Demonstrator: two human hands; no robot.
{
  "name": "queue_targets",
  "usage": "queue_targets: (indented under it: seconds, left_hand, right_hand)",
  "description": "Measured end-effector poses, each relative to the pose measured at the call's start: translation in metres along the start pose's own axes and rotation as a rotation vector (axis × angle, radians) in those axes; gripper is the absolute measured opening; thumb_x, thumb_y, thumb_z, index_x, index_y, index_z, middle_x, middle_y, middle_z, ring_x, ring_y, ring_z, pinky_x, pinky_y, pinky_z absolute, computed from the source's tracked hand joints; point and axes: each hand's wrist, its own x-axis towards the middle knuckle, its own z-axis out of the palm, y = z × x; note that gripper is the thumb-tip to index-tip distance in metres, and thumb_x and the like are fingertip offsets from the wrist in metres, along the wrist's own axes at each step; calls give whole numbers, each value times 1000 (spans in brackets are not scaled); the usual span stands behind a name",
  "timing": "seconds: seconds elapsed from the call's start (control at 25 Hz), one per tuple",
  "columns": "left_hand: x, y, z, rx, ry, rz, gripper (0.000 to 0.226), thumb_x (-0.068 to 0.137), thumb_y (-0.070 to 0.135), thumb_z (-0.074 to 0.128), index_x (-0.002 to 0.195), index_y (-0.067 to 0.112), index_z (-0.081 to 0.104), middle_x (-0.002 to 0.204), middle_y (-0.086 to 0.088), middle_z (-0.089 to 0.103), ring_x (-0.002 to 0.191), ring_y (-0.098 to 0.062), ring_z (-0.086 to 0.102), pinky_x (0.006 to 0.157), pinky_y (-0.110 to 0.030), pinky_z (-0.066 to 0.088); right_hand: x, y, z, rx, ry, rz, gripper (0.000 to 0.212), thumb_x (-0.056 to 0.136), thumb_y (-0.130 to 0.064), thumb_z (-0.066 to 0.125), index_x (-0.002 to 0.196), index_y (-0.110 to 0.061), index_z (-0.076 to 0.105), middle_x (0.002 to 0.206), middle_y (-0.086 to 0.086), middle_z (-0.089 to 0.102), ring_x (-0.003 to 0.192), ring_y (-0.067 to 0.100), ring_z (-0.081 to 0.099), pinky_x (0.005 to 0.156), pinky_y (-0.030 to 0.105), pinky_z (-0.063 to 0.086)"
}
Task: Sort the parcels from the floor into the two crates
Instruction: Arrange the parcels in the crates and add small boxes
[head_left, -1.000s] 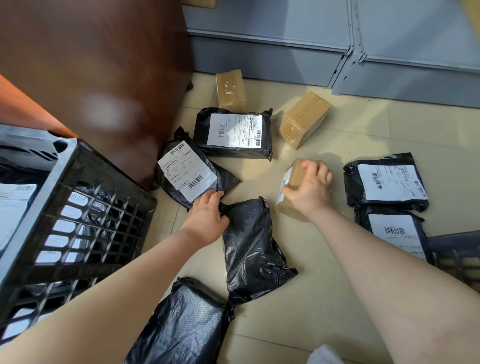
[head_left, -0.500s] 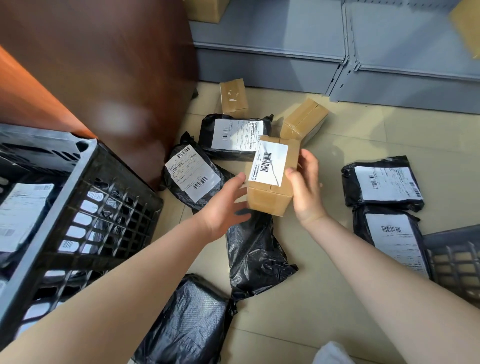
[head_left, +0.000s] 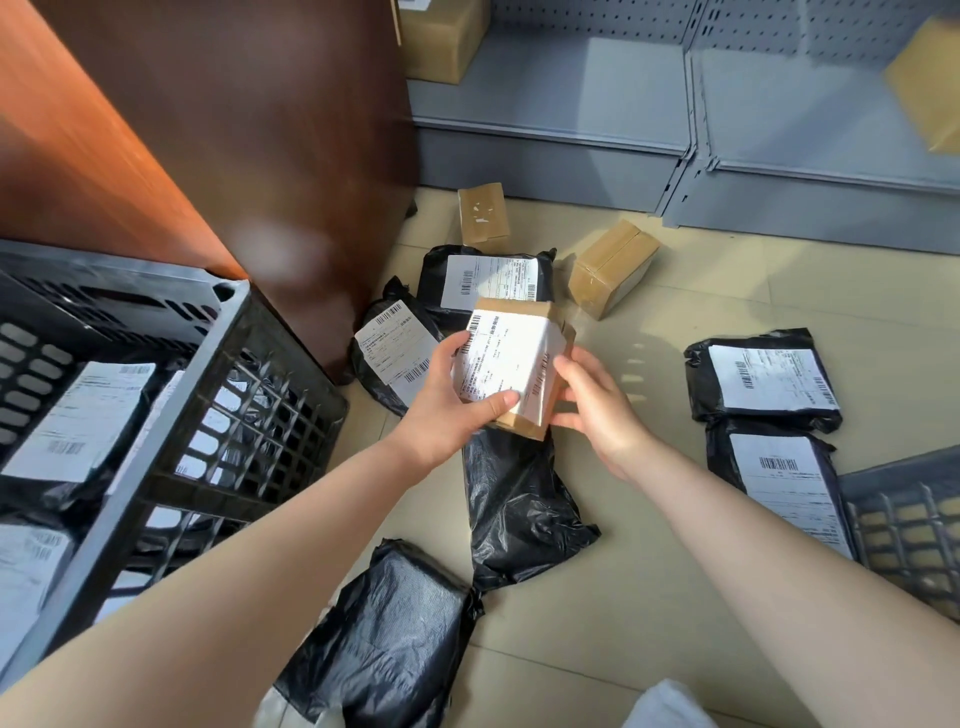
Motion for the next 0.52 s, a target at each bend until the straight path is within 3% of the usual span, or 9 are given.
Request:
queue_targets:
  seconds: [0.16, 0.28, 0.36, 0.52]
  left_hand:
    - [-8, 8, -6, 335, 29, 141, 94, 70, 38, 84, 143, 43, 24, 140, 10, 40, 122, -22, 50, 101, -43, 46]
    - [-12, 22, -13, 487, -13, 220, 95, 72, 30, 85, 147, 38, 25, 144, 8, 38, 128, -13, 39, 109, -38, 36]
    - [-17, 32, -15, 488, -48, 234, 95, 75, 22, 83, 149, 33, 24, 146, 6, 36, 130, -7, 33, 111, -33, 31]
    - [-35, 58, -9, 194, -10, 49, 86, 88, 21, 71, 152, 24, 15, 135, 12, 36, 130, -11, 39, 96, -18, 42]
  right_hand:
    - [-8, -8, 4, -31, -14, 117, 74, 91, -55, 56, 150, -24, 25, 134, 10, 56, 106, 27, 64, 81, 39, 59]
    - [-17, -19, 2, -5, -11, 167, 78, 88, -52, 64, 149, -24, 23, 127, 13, 57, 105, 33, 65, 83, 41, 59]
    - [-24, -28, -3, 18, -15, 173, 68, 88, -45, 67, 142, -18, 34, 122, 17, 59, 104, 34, 65, 88, 42, 57]
    - [-49, -52, -18, 151, 7, 185, 56, 89, -40, 68, 132, -13, 44, 116, 22, 63, 104, 32, 66, 94, 42, 55]
